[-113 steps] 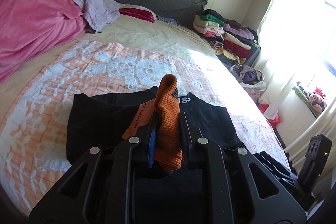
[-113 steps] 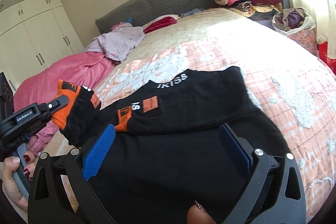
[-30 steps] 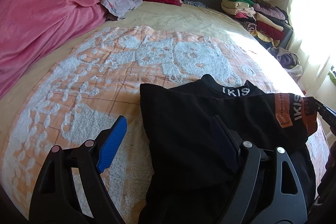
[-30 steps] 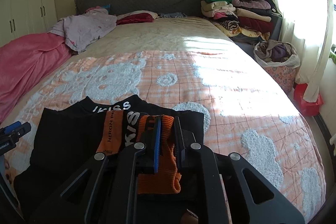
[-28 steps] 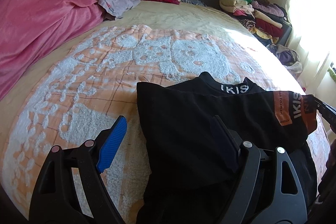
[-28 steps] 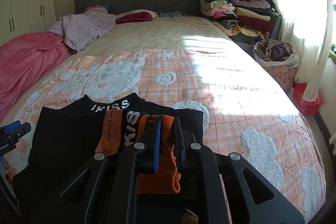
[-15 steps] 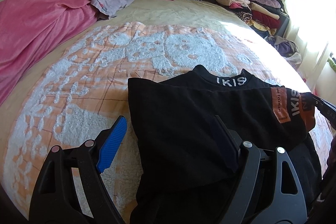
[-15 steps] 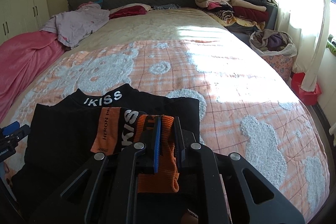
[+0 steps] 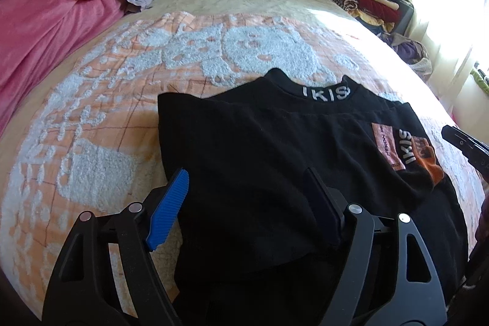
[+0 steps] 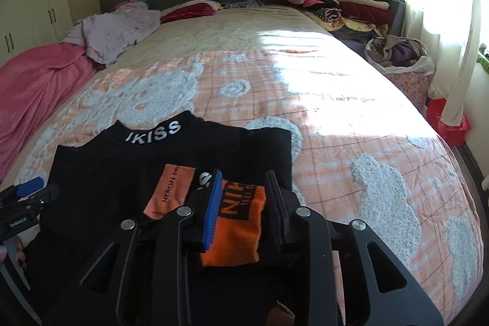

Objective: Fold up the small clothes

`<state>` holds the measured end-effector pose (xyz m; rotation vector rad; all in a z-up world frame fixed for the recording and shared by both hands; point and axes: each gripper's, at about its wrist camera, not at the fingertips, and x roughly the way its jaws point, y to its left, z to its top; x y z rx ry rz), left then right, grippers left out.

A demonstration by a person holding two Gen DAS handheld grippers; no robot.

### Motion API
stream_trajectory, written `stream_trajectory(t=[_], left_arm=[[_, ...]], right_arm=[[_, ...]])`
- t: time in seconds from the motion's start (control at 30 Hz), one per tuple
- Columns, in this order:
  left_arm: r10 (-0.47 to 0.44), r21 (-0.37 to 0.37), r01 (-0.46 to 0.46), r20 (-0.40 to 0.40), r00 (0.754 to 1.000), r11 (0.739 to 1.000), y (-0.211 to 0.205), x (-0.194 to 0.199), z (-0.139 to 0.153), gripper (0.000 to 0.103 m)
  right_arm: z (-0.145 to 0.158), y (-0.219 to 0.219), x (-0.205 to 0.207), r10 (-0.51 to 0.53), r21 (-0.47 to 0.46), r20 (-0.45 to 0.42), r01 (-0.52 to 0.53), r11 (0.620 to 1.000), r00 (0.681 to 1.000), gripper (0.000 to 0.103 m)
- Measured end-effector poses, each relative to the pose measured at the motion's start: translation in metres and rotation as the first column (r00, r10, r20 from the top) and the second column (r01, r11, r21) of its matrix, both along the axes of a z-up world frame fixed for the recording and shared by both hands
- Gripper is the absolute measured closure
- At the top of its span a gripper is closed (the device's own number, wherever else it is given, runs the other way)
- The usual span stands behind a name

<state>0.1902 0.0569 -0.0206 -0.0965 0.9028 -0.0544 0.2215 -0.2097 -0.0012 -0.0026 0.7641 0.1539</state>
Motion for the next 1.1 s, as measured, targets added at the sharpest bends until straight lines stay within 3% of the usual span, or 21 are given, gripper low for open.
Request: stream_trajectory(t=[0.1, 0.23, 0.33, 0.5, 0.67, 0.9, 1.1], left_arm=[[-0.02, 0.017, 0.021, -0.074, 0.997, 1.0, -0.002, 0.002, -0.017, 0.034], [-0.027, -0.026, 0.025, -0.092, 0.995, 0.999, 0.006, -0.002, -0.021, 0.034], [-0.033, -0.04, 0.029, -0.095, 0.995, 0.999, 0.009, -0.005, -0.022, 0.034], [-0.037, -0.054, 0.032, -0.095, 0.995, 0.998, 0.011, -0.008, -0.02, 0.033], [-0.038, -0.055, 0.033, -0.097, 0.995, 0.998, 0.009, -0.008, -0.019, 0.033], [-0.036, -0.058, 0.03, -0.095, 0.995, 0.998, 0.011, -0.008, -0.019, 0.033], [-0.038, -0.058, 0.032, -0.096, 0.995, 0.998, 0.011, -0.008, -0.018, 0.033]], right_arm=[[-0.006, 0.024, -0.003, 0.073, -0.022, -0.015, -0.073, 0.997, 0.997, 0.069], [-0.012, 0.052, -0.003, 0.148, -0.037, -0.041, -0.15, 0.988, 0.988, 0.068], [-0.018, 0.065, 0.0, 0.185, -0.057, -0.059, -0.188, 0.98, 0.981, 0.056], [-0.05, 0.05, 0.013, 0.085, -0.131, -0.189, -0.111, 0.985, 0.978, 0.056], [-0.059, 0.025, 0.008, 0.08, -0.03, -0.191, -0.088, 0.996, 0.978, 0.056], [-0.055, 0.029, 0.004, 0.07, -0.041, -0.177, -0.079, 0.996, 0.982, 0.054], [-0.045, 0.028, -0.011, 0.088, 0.045, -0.14, -0.082, 0.996, 0.986, 0.046]])
